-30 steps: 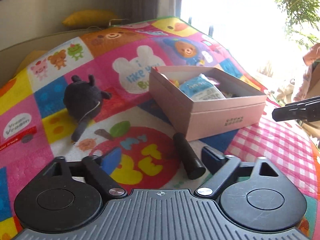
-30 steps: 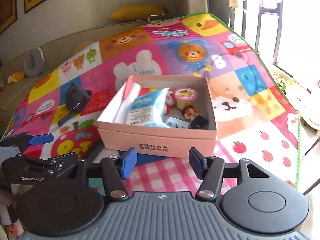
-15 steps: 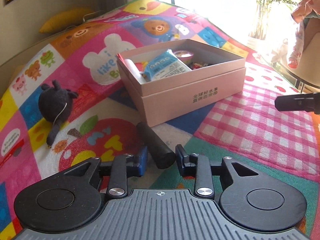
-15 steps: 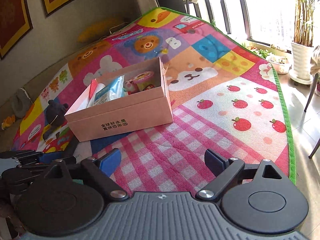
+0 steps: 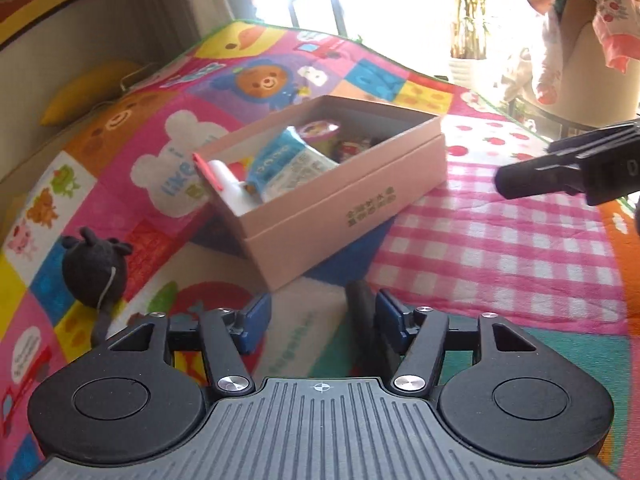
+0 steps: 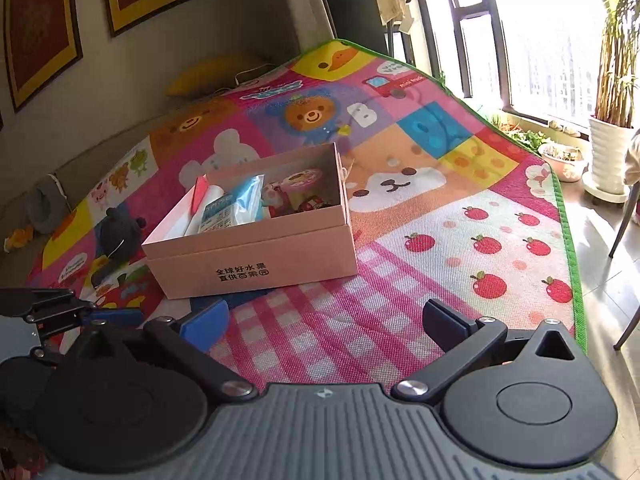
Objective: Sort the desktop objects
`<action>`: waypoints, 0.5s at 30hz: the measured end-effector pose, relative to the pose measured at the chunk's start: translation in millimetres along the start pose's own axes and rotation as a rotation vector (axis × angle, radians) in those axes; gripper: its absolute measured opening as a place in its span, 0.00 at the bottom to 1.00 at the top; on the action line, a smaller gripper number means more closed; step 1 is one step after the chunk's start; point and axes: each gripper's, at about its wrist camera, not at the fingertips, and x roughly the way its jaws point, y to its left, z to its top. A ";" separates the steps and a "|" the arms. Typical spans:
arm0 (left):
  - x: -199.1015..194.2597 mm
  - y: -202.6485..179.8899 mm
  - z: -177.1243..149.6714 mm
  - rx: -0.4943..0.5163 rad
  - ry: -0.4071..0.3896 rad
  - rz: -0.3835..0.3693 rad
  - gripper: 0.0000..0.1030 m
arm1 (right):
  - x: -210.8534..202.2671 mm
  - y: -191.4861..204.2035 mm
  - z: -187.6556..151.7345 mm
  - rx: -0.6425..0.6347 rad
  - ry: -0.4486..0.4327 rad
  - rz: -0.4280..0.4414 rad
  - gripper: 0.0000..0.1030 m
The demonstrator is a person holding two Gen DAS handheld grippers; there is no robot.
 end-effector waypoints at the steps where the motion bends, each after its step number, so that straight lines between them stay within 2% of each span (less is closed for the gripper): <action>1: 0.3 9.8 -0.3 -0.013 0.004 0.037 0.67 | 0.9 3.2 1.8 -0.014 0.001 0.003 1.00; 3: -3.5 30.5 -3.2 -0.070 0.012 0.072 0.73 | 4.2 10.4 4.0 -0.050 0.006 0.014 1.00; 4: -8.0 40.2 -6.0 -0.116 0.013 0.047 0.79 | 7.0 16.6 5.0 -0.083 0.011 0.020 1.00; 5: -12.7 48.3 -9.6 -0.164 0.014 0.007 0.81 | 9.9 21.4 5.1 -0.111 0.013 0.021 1.00; 7: -20.3 56.2 -19.7 -0.226 0.022 -0.072 0.81 | 18.0 29.7 5.4 -0.168 0.017 0.017 1.00; 8: -20.6 55.6 -24.3 -0.234 0.039 -0.080 0.80 | 22.5 31.7 6.0 -0.182 0.019 0.011 1.00; 9: -19.9 52.6 -30.2 -0.239 0.065 -0.079 0.77 | 27.2 32.6 6.8 -0.188 0.020 0.005 1.00; 10: -18.6 50.7 -34.3 -0.244 0.082 -0.077 0.60 | 32.2 32.5 7.8 -0.189 0.022 -0.002 1.00; 11: -17.1 49.7 -38.6 -0.257 0.100 -0.082 0.48 | 37.3 31.1 8.7 -0.185 0.025 -0.010 1.00; 15: -12.0 54.5 -44.7 -0.282 0.079 -0.045 0.48 | 53.5 25.2 9.2 -0.160 0.050 -0.023 1.00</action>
